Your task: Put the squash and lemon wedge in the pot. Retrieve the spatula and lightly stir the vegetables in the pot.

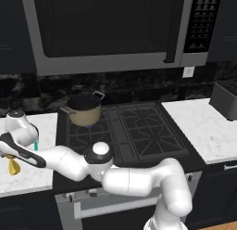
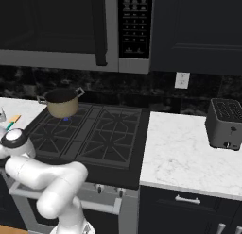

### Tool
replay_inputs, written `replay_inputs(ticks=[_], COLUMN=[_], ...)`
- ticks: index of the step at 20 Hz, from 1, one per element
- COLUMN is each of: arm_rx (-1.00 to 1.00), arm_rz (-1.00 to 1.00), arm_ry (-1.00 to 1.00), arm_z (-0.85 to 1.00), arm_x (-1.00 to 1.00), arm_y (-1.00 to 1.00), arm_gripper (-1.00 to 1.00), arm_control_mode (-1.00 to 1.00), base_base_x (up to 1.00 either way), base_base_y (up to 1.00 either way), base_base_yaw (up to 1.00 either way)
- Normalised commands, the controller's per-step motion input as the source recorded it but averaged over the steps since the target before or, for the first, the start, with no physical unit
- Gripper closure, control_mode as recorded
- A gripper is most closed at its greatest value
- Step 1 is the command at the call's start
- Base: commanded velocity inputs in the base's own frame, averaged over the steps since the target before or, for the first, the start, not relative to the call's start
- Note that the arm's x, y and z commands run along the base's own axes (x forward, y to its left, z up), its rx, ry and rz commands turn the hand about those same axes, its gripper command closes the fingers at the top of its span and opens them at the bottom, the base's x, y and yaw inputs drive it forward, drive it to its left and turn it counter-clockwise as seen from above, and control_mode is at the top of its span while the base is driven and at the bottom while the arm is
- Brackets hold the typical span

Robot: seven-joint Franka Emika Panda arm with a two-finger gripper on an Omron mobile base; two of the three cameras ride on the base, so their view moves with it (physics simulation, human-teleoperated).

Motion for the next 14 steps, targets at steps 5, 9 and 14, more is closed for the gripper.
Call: replay_inputs(ticks=[5, 9, 14], arm_rx=[0.0, 0.0, 0.0], arm_rz=[0.0, 0.0, 0.0], arm_ry=[-0.01, -0.15, -0.22], arm_z=[-0.11, 0.0, 0.0], arm_x=[-0.34, -0.41, -0.08], arm_y=[0.0, -0.15, -0.5], arm_gripper=[1.0, 1.0, 1.0], arm_control_mode=[-1.0, -1.0, -1.0], base_base_x=[0.0, 0.0, 0.0], base_base_y=[0.0, 0.0, 0.0], base_base_yaw=[0.0, 0.0, 0.0])
